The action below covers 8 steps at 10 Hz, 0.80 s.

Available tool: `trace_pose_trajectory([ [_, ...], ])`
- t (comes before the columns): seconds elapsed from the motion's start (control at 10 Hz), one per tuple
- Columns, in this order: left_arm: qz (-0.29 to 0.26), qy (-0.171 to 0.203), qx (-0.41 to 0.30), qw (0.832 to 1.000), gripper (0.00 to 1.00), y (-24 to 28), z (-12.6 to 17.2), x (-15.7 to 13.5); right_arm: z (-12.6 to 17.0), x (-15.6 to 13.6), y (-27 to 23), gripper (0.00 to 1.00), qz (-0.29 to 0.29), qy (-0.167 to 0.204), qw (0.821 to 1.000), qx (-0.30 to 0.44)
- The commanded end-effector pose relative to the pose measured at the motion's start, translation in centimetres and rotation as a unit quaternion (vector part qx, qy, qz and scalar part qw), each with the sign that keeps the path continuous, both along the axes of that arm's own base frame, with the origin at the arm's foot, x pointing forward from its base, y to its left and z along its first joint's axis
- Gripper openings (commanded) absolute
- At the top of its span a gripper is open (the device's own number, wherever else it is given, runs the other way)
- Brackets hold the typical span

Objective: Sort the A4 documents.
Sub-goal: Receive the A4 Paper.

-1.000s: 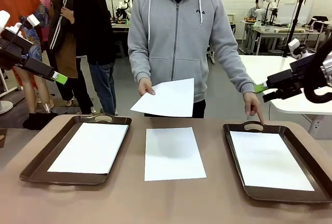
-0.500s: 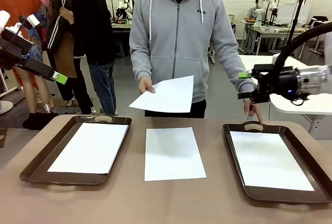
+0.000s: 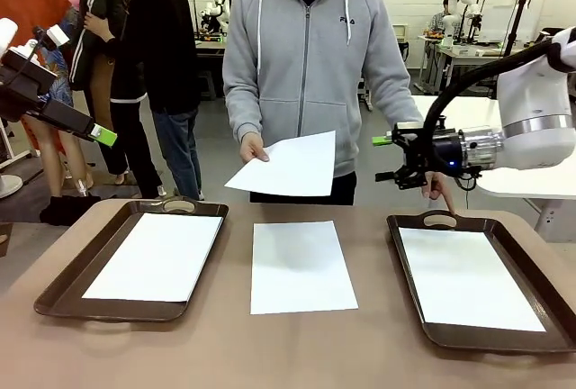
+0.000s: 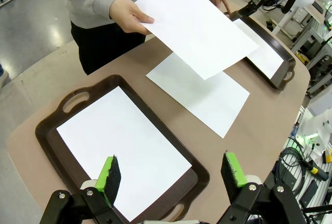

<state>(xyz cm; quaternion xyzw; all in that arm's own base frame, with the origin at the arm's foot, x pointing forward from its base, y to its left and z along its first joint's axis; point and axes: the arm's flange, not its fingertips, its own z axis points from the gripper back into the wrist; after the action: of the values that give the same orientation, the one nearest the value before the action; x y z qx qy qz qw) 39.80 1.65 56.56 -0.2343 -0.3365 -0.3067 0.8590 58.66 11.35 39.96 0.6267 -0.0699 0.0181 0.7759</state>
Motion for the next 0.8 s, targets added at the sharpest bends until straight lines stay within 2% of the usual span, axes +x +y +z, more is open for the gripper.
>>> trace_pose_trajectory([
  [0.0,0.0,0.0,0.003,1.0,1.0,-0.1,0.0,0.0,-0.5,1.2,2.1,1.0,-0.004,0.034,0.999,0.012],
  [0.3,0.0,0.0,0.003,1.0,1.0,-0.1,0.0,0.0,-1.7,1.8,5.6,1.0,0.002,0.055,0.998,0.016],
  [0.7,0.0,0.0,0.003,1.0,1.0,-0.1,0.0,0.0,-2.4,2.2,9.0,1.0,0.009,0.06,0.998,0.026],
])
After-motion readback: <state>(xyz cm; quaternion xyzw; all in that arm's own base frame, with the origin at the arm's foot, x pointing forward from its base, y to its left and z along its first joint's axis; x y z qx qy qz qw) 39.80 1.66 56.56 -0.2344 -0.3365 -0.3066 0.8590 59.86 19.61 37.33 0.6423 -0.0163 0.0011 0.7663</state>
